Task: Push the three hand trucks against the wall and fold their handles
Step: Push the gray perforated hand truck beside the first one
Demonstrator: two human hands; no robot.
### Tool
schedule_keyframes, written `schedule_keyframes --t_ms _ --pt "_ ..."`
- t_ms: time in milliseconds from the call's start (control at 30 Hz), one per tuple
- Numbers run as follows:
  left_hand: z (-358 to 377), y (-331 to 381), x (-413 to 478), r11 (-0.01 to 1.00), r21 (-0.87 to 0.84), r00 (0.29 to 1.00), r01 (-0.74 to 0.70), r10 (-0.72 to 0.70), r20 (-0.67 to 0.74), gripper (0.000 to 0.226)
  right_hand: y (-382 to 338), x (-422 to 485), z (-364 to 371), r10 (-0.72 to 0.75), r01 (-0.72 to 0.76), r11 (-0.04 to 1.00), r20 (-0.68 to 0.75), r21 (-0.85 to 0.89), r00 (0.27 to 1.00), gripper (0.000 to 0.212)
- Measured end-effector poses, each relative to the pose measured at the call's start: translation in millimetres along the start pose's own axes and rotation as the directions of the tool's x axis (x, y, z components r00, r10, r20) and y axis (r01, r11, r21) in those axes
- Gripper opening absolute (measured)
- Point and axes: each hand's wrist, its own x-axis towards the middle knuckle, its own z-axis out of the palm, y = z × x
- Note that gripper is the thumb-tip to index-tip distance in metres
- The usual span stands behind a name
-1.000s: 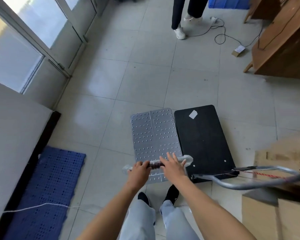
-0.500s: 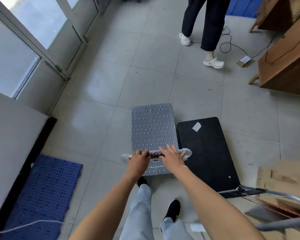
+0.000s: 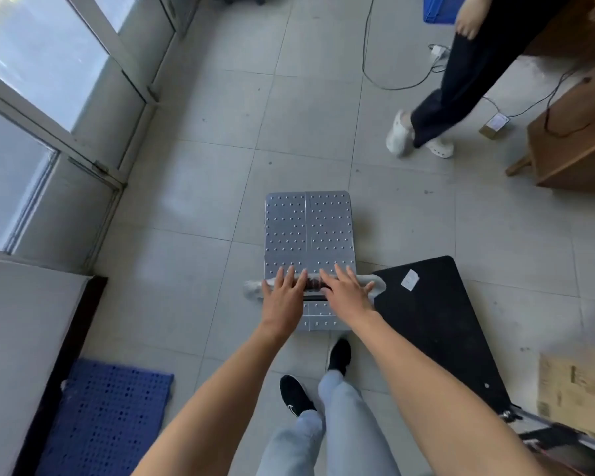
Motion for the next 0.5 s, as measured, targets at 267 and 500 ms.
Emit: schedule_keyframes --t_ms 267,500 --pt "-62 -16 117 0.999 0.033 0.999 -0.033 0.033 -0.008 0.073 -11 121 -82 -0.041 0.043 0.998 -0.056 0.041 0.998 0.049" --pt "-131 -23 236 1.000 -0.020 1.000 -0.020 0.020 0.010 0.068 -21 227 -170 -0.060 0.063 0.997 -0.056 0.048 0.997 0.045"
